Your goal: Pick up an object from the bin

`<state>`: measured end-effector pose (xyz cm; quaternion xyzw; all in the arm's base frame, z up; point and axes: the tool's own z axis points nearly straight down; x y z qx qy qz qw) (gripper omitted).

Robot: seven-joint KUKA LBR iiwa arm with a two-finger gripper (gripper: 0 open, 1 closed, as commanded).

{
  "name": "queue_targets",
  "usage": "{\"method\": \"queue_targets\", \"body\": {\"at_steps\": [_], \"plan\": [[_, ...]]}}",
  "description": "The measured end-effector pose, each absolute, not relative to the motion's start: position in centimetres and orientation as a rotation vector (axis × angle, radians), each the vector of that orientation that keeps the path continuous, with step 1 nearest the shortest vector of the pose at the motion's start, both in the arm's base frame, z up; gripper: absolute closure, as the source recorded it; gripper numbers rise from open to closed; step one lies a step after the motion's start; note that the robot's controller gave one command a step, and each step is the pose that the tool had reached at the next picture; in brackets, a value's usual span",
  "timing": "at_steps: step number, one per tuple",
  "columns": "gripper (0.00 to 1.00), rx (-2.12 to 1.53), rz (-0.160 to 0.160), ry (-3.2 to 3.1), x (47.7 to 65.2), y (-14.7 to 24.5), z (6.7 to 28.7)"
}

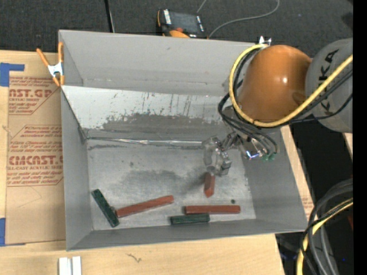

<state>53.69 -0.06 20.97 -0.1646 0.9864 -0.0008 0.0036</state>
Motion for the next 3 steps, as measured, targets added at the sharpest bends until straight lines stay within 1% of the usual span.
{"method": "queue_targets", "body": {"at_steps": [1, 2, 3], "plan": [[0.0, -0.516, 0.002, 3.096, 53.6, 0.0, 20.7], [0.0, -0.796, 0.005, 3.045, 50.2, 3.6, 6.6], [1.0, -0.789, 0.001, 3.038, 50.5, 3.6, 7.1]]}}
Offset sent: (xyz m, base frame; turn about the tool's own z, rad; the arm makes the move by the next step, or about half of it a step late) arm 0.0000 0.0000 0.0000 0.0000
